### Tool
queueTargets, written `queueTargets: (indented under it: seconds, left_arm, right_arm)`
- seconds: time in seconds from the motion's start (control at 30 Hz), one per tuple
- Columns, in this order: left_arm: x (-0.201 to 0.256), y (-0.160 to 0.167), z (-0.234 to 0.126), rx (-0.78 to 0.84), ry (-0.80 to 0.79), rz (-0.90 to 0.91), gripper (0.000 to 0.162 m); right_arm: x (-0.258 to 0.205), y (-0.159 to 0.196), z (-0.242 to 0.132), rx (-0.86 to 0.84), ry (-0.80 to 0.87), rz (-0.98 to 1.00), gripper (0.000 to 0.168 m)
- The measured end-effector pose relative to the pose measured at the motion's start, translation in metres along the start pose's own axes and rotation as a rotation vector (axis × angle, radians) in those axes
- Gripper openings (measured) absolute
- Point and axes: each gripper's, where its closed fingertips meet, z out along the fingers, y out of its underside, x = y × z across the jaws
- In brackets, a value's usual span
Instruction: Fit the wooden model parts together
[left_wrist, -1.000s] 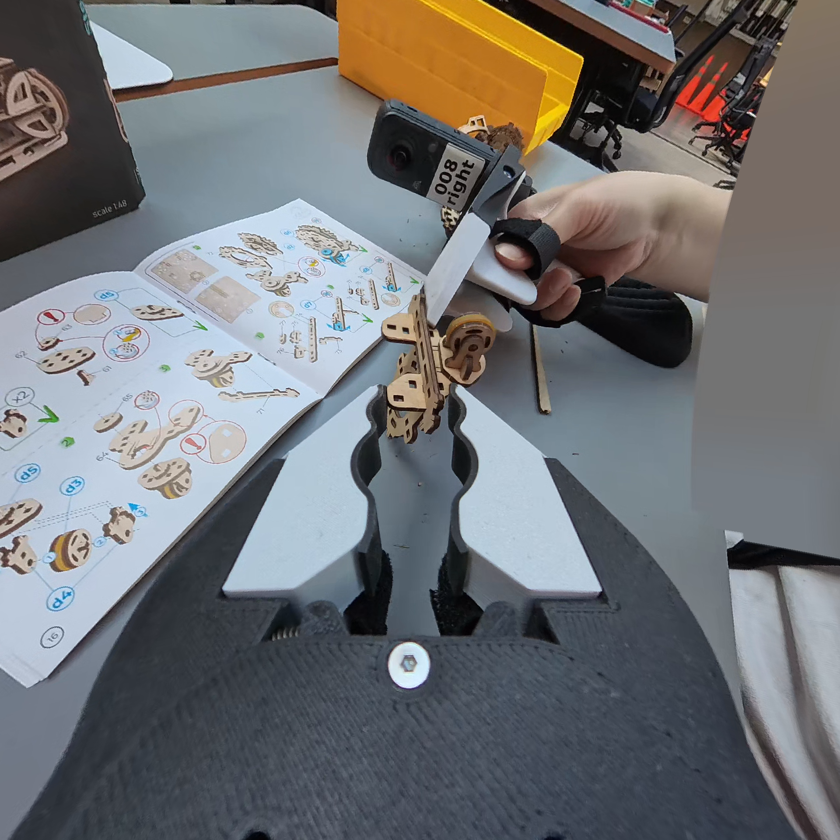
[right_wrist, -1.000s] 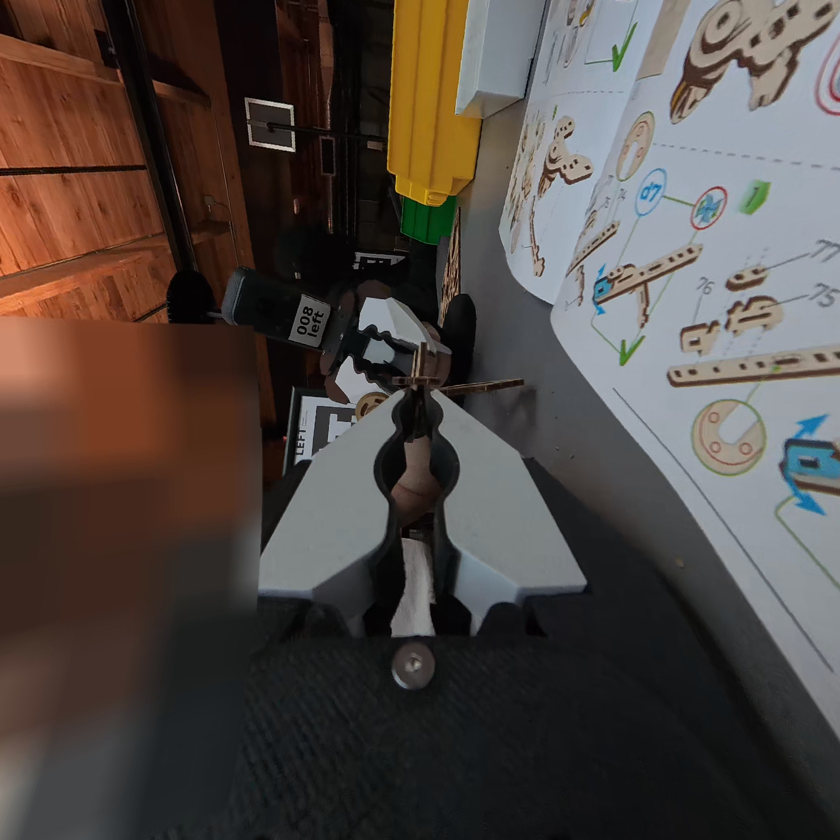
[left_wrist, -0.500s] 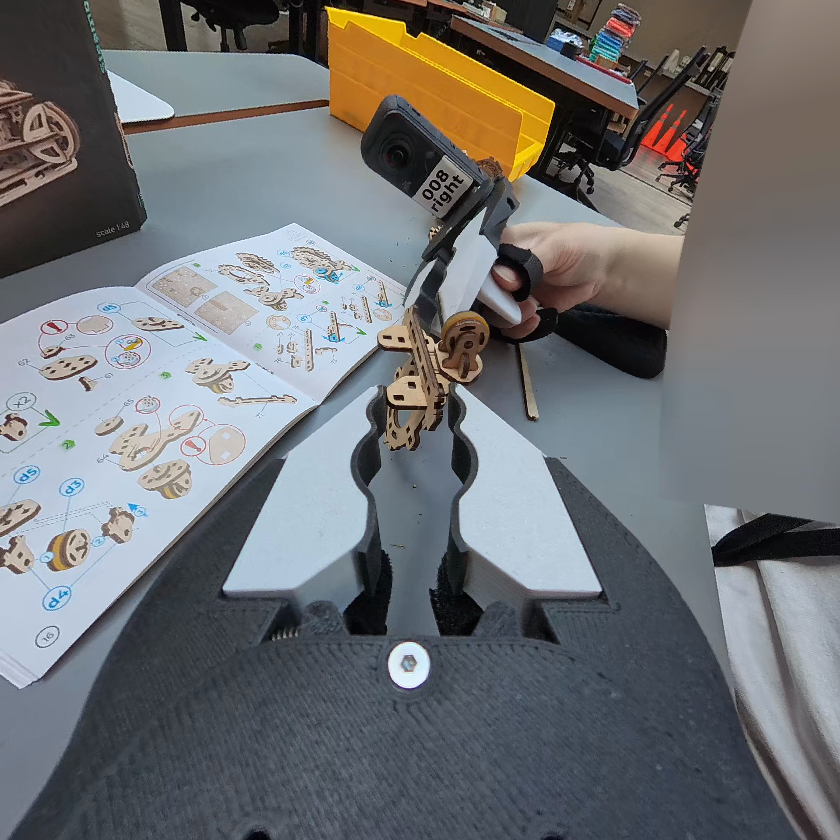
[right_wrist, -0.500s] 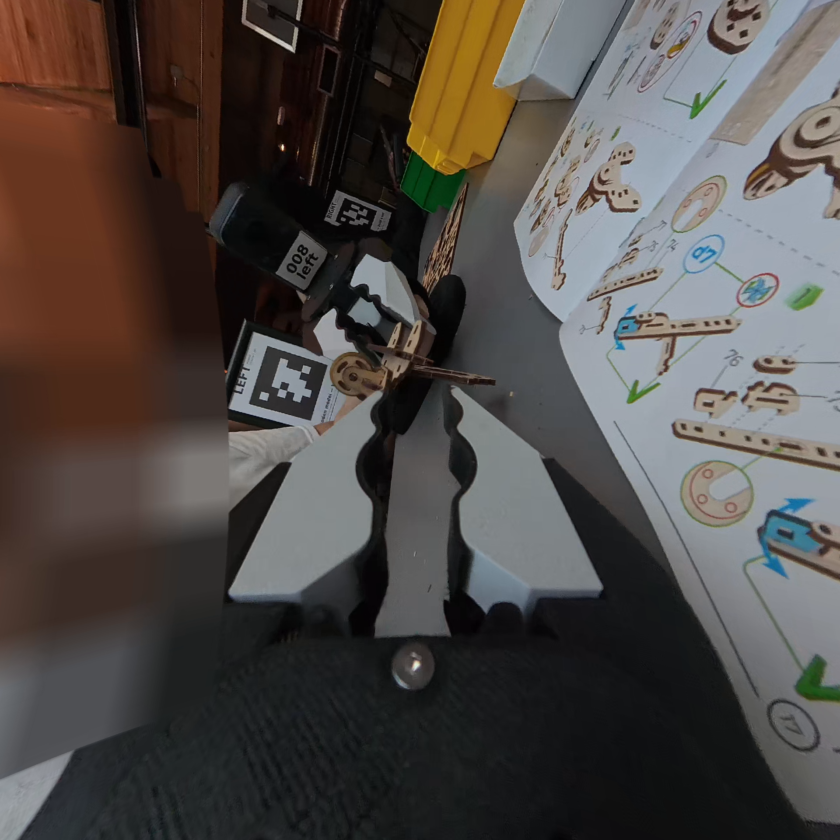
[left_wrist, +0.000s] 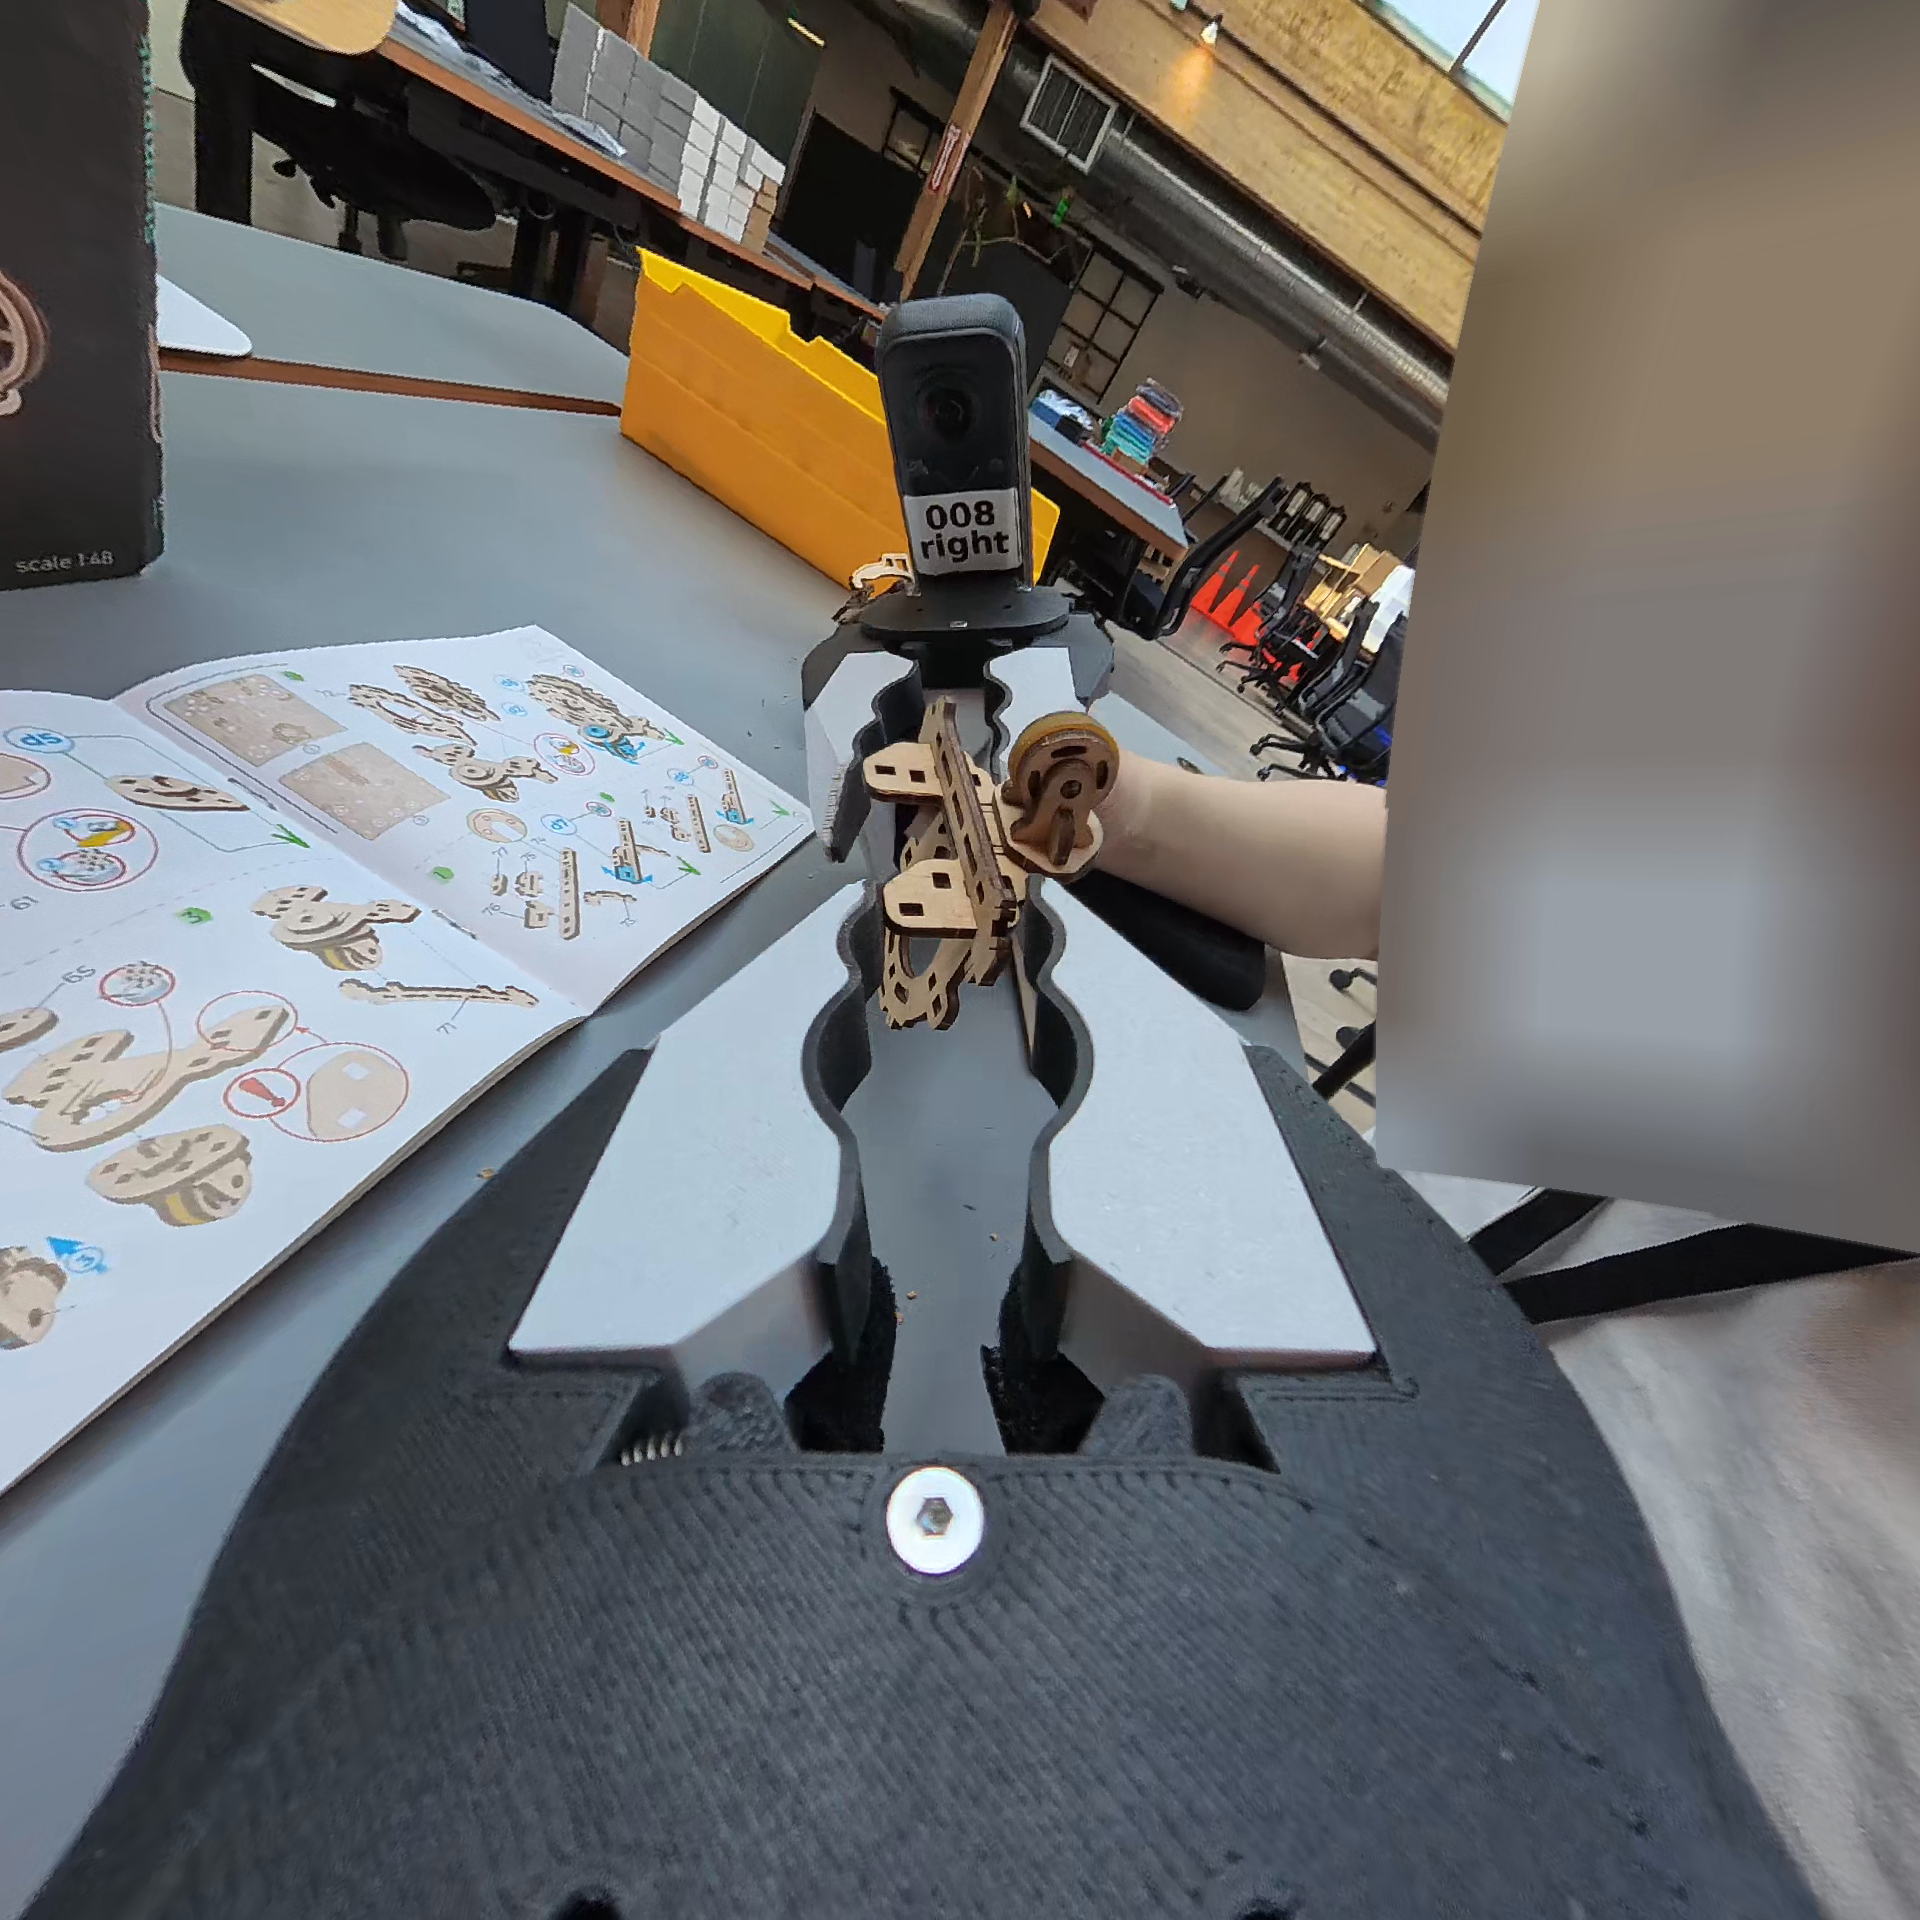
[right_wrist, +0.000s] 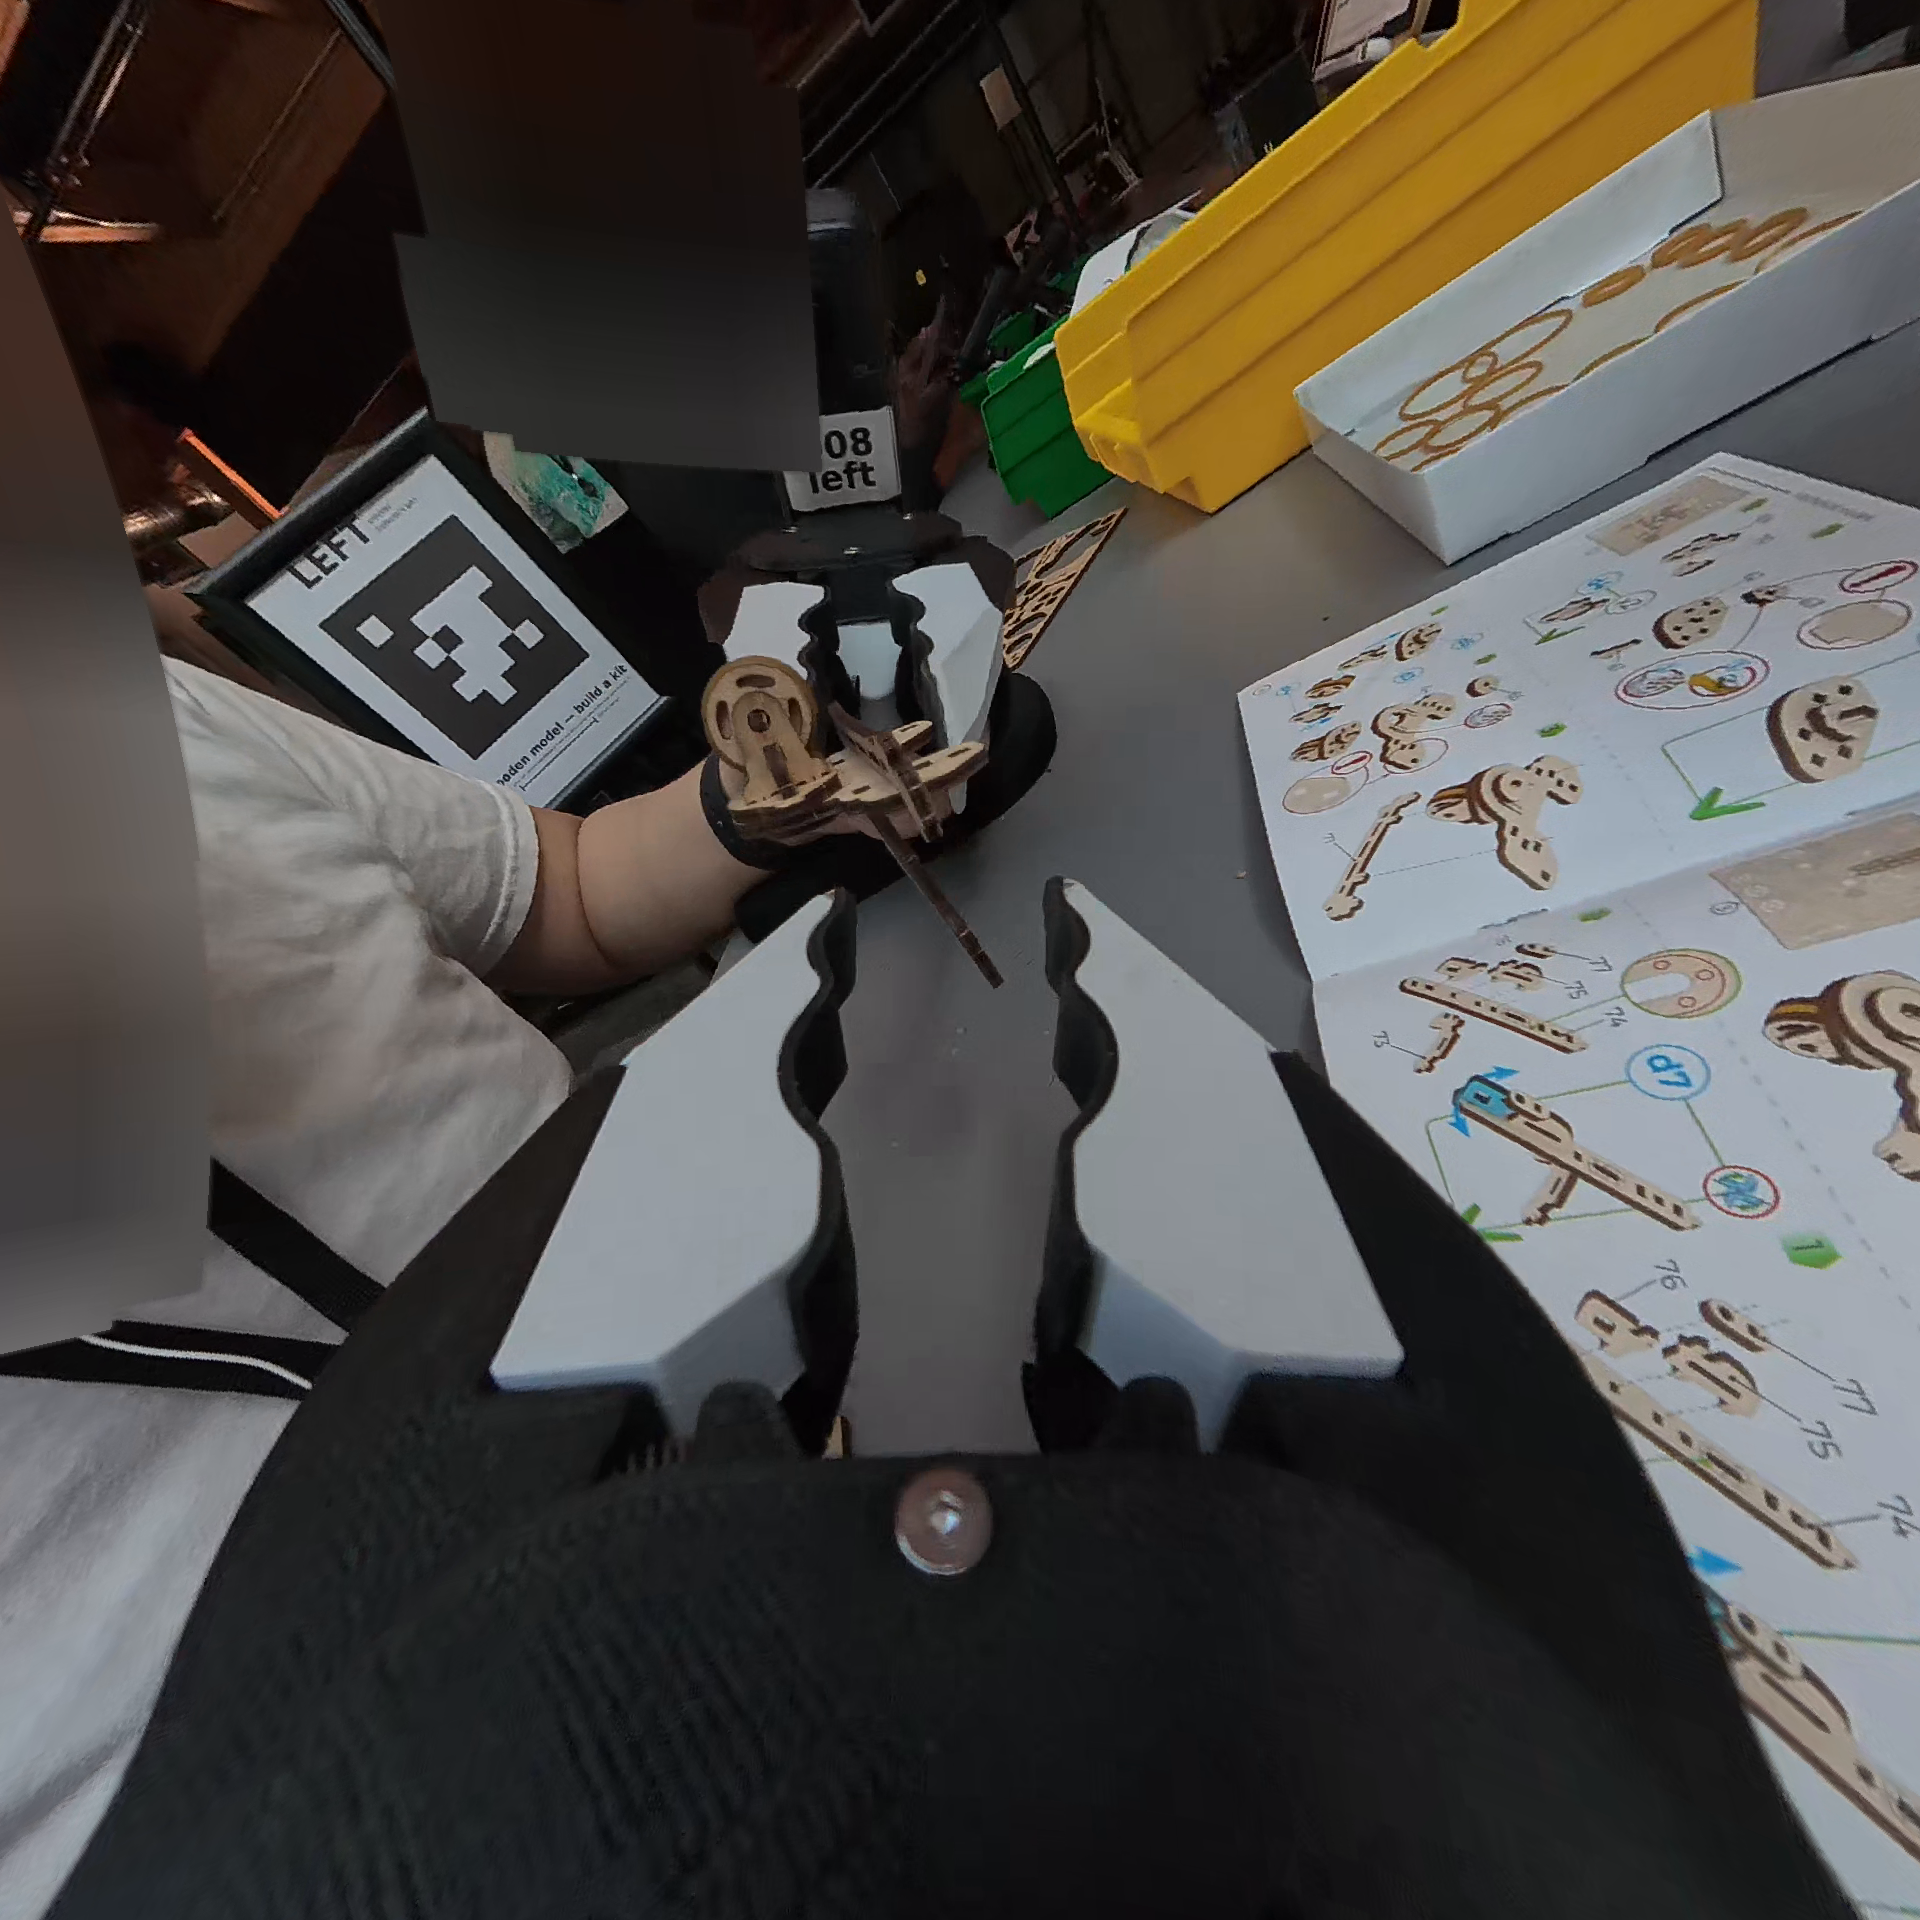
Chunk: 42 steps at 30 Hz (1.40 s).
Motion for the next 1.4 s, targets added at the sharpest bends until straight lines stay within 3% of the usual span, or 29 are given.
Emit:
queueTargets:
  seconds: [0.4, 0.77, 0.93, 1.03, 1.17, 1.27, 1.4]
  left_arm:
    - [0.011, -0.012, -0.003, 0.096, 0.135, -0.120, 0.025]
    - [0.012, -0.004, 0.001, 0.059, 0.160, -0.145, 0.030]
    - [0.008, -0.006, -0.006, 0.062, 0.132, -0.140, 0.043]
    - [0.004, -0.014, -0.018, 0.083, 0.070, -0.066, 0.055]
    - [0.012, -0.017, -0.013, 0.000, -0.038, 0.215, 0.068]
    - [0.018, -0.013, 0.002, -0.087, -0.071, 0.353, 0.062]
    - [0.019, -0.010, 0.008, -0.129, -0.034, 0.332, 0.053]
  right_arm:
    - [-0.028, -0.012, 0.004, 0.071, -0.180, 0.008, 0.002]
    - [-0.032, -0.009, 0.003, 0.042, -0.156, -0.034, 0.001]
    - [-0.028, -0.007, 0.000, 0.028, -0.115, -0.070, 0.002]
    - [-0.018, 0.000, -0.002, -0.027, -0.034, -0.129, 0.002]
    - [-0.014, 0.005, -0.002, -0.079, 0.027, -0.224, 0.001]
    - [-0.013, 0.010, 0.000, -0.119, 0.057, -0.292, 0.001]
    - [-0.011, 0.012, -0.001, -0.140, 0.101, -0.360, 0.001]
